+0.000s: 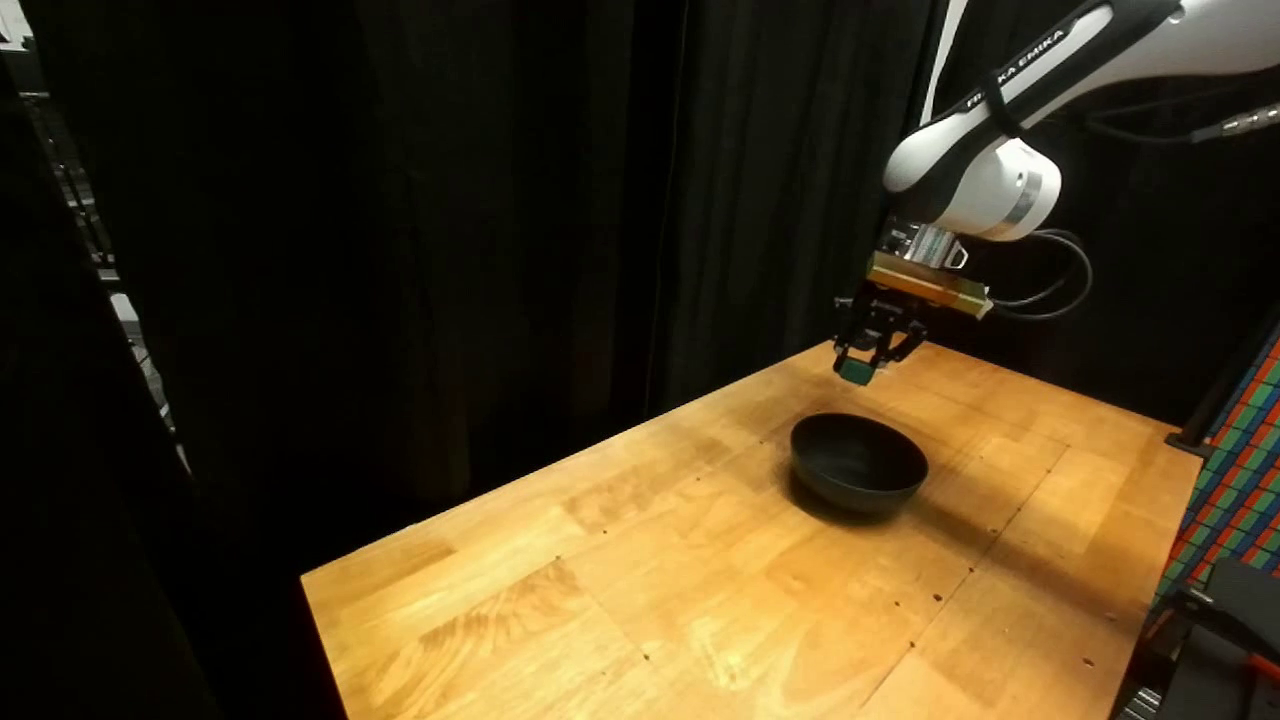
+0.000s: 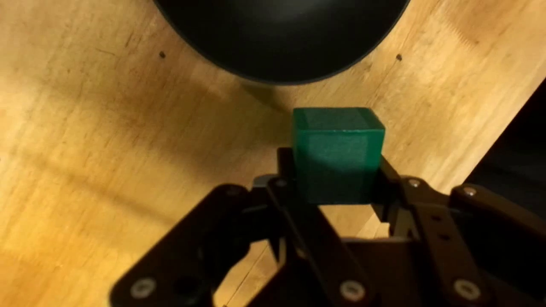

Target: Put the block inside the black bowl

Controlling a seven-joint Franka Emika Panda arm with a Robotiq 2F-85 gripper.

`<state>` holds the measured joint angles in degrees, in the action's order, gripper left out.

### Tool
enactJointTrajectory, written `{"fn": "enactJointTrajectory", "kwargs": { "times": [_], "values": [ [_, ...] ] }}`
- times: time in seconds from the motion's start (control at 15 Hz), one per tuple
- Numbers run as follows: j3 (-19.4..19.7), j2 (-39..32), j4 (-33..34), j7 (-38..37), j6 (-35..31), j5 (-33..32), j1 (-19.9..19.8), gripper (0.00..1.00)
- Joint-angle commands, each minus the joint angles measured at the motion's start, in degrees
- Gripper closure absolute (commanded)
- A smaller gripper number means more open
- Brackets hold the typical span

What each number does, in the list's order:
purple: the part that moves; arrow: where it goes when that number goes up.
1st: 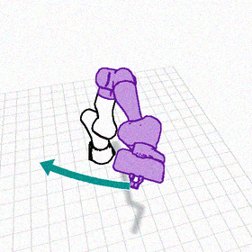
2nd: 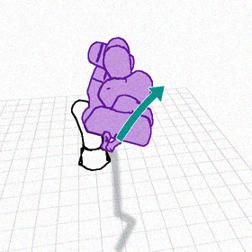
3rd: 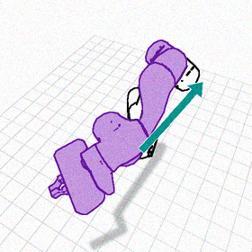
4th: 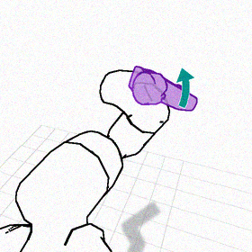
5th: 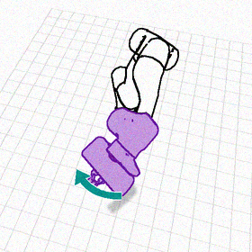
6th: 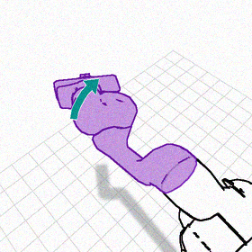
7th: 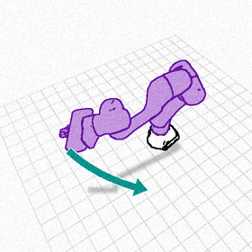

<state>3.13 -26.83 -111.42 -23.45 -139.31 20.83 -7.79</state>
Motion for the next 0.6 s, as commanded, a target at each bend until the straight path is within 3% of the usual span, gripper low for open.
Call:
{"fn": "enactJointTrajectory", "kwargs": {
  "times": [0.0, 0.13, 0.33, 0.53],
  "values": [
    [-0.89, 1.85, -0.27, 4.94, 11.46, 2.77, -1.60, 0.33],
    [-0.33, 2.01, -0.34, 6.25, 17.17, 2.58, -1.61, 0.27],
    [0.15, 4.05, -0.79, 9.47, 24.00, 2.78, -2.45, 0.02],
    [0.79, 5.92, -2.29, 13.55, 27.10, 3.38, -3.51, 0.00]
  ]
}}
